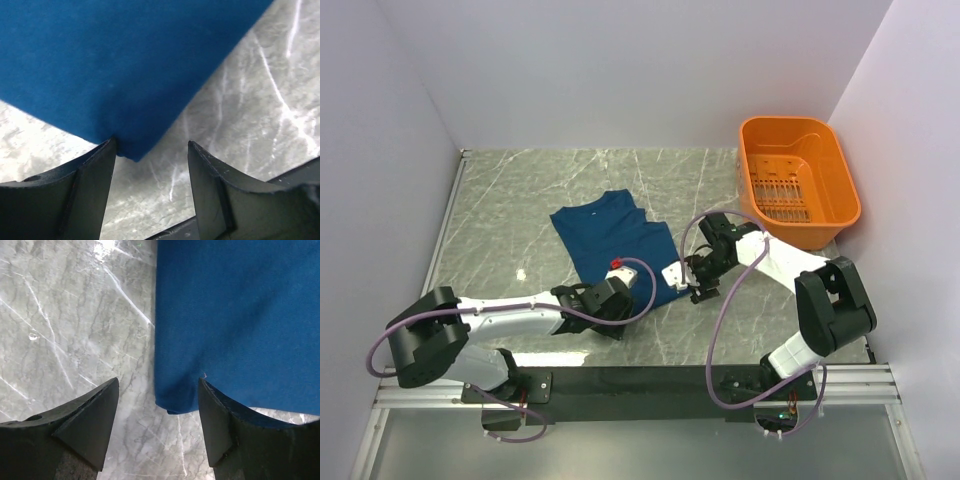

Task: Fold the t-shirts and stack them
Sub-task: Fold the tshirt

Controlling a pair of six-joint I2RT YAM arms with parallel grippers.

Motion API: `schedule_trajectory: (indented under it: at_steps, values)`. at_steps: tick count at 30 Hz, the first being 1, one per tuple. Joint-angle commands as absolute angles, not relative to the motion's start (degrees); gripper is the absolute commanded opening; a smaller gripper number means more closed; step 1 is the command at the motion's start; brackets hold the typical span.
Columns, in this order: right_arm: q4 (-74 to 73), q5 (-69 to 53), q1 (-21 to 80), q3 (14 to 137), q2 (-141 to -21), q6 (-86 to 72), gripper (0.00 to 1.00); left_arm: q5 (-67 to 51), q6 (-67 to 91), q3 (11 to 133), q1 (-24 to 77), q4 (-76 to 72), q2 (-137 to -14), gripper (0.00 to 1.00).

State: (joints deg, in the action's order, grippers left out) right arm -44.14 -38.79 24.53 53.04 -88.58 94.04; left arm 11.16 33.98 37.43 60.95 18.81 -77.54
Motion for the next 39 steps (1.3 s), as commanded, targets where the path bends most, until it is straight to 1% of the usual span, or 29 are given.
schedule_trajectory:
  at_steps: [1, 8, 15, 19, 21, 22, 24, 25, 27, 28, 30, 31, 33, 34, 36, 37, 39]
  values:
    - [-42.45, -38.94, 24.61, 52.47, -88.5, 93.96, 0.71, 15.03, 35.68, 38.76, 61.26, 19.86, -76.91, 0.64]
    - [-41.14, -37.36, 25.66, 53.0, -90.79, 92.46, 0.69, 13.72, 37.61, 37.97, 61.26, 20.21, -78.57, 0.62]
    - [-37.37, -33.23, 27.69, 52.38, -92.81, 88.69, 0.62, 11.69, 41.66, 37.44, 61.26, 18.64, -82.0, 0.59]
    - [-36.04, -32.26, 27.77, 52.56, -93.34, 86.66, 0.57, 10.81, 44.03, 36.3, 61.26, 16.97, -82.79, 0.55]
    - [-34.64, -31.21, 27.95, 52.65, -93.69, 85.0, 0.56, 10.02, 44.47, 35.95, 61.26, 16.09, -83.05, 0.5]
    - [-34.02, -30.85, 27.95, 52.65, -93.78, 84.29, 0.52, 9.67, 44.73, 35.69, 61.26, 15.39, -83.58, 0.47]
    - [-32.62, -30.24, 27.95, 52.56, -93.95, 82.71, 0.49, 9.14, 44.91, 35.42, 61.26, 14.68, -84.02, 0.43]
    - [-32.43, -30.32, 28.04, 52.65, -94.04, 82.27, 0.39, 8.53, 44.74, 35.16, 61.26, 14.24, -84.37, 0.39]
    - [-31.73, -30.15, 28.04, 52.3, -93.61, 81.65, 0.26, 8.0, 44.65, 34.98, 61.26, 13.98, -84.37, 0.33]
    - [-31.29, -30.15, 28.04, 51.69, -93.34, 81.56, 0.16, 7.39, 44.3, 34.81, 61.26, 13.71, -83.94, 0.27]
    - [-31.2, -30.23, 28.04, 51.15, -92.47, 82.26, 0.1, 6.86, 43.6, 34.46, 61.26, 13.8, -83.15, 0.22]
    - [-31.29, -30.32, 28.04, 50.72, -92.2, 82.53, 0.06, 6.16, 43.33, 34.28, 61.26, 13.8, -81.84, 0.15]
    - [-33.38, -30.67, 27.86, 50.63, -91.33, 84.02, 0.0, 5.45, 42.63, 34.02, 61.26, 14.06, -80.17, 0.08]
    - [-35.05, -31.11, 27.25, 51.5, -90.97, 84.81, 0.0, 4.84, 42.19, 33.84, 61.26, 14.06, -78.24, 0.03]
    - [-41.09, -33.21, 26.28, 53.69, -90.44, 83.5, 0.0, 2.38, 41.31, 33.58, 61.26, 14.5, -76.12, 0.01]
    - [-44.79, -34.44, 24.89, 57.36, -90.61, 84.45, 0.0, 1.15, 40.87, 33.49, 61.26, 14.5, -74.03, 0.01]
    - [-53.04, -38.4, 23.56, 60.19, -90.27, 87.97, 0.0, -2.01, 40.17, 33.57, 61.26, 15.38, -71.9, 0.01]
